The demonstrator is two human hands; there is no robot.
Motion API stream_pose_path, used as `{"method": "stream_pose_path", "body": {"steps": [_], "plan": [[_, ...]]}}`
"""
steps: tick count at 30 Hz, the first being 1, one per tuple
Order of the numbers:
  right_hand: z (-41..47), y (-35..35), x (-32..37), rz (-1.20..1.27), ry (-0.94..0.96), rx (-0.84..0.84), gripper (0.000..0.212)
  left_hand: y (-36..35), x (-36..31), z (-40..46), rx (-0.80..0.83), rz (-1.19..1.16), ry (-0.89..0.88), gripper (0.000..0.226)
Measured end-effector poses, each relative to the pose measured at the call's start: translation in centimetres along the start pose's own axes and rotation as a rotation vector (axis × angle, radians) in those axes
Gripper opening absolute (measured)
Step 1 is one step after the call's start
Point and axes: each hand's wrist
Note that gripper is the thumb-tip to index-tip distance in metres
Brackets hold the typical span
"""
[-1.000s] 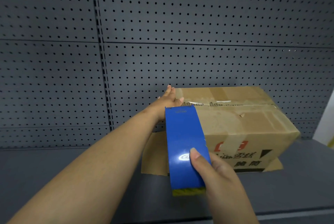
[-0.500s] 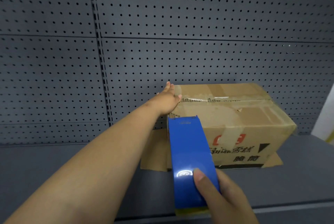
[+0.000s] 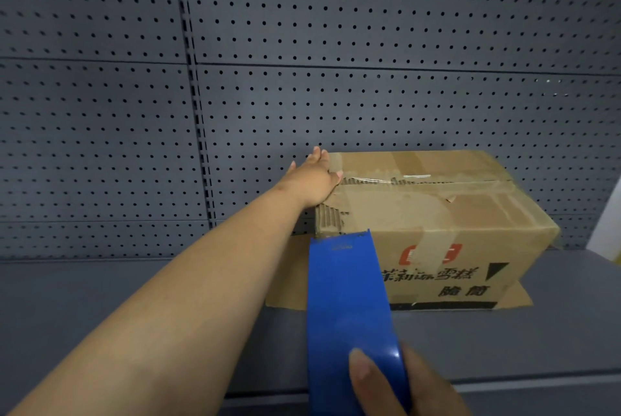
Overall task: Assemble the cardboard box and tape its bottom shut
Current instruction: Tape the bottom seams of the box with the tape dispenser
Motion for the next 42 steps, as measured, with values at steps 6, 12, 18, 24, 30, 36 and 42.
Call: {"method": "stream_pose_path", "body": {"steps": [6, 12, 18, 24, 30, 36, 42], "plan": [[-0.3, -1.9, -1.8, 0.068, 0.079, -0.022, 0.018, 0.0, -0.2, 0.3, 0.004, 0.039, 0.015, 0.060], [0.7, -4.7, -4.2, 0.223, 0.194, -0.062, 0.025, -0.1, -0.3, -0.1, -0.230, 0.039, -0.006, 0.057], [1.2, -4.5, -5.3, 0.316, 0.213, -0.038, 0.017, 0.1, -1.3, -1.8, -0.501, 0.230, -0.190, 0.029], [1.5, -4.3, -5.8, 0.273, 0.207, 0.025, 0.012, 0.3, -1.2, -3.8, -0.331, 0.220, -0.176, 0.049], [1.0, -4.6, -6.5, 0.309, 0.244, 0.038, 0.017, -1.3, 0.4, -6.5, -0.032, -0.265, -0.174, 0.061], [1.2, -4.8, -7.4, 0.373, 0.233, 0.038, 0.015, -3.1, -0.5, -7.0, -0.028, -0.727, -0.040, 0.060], [1.4, -4.5, -7.8, 0.447, 0.190, 0.074, 0.012, -3.5, -1.1, -7.0, -0.108, -0.885, 0.074, 0.055]]}}
Point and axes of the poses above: each hand's wrist, its own z-axis towards the middle knuckle, its own y-axis out of the back of the hand, x = y × z, and after that the axes turned 4 degrees about -y, right-handed
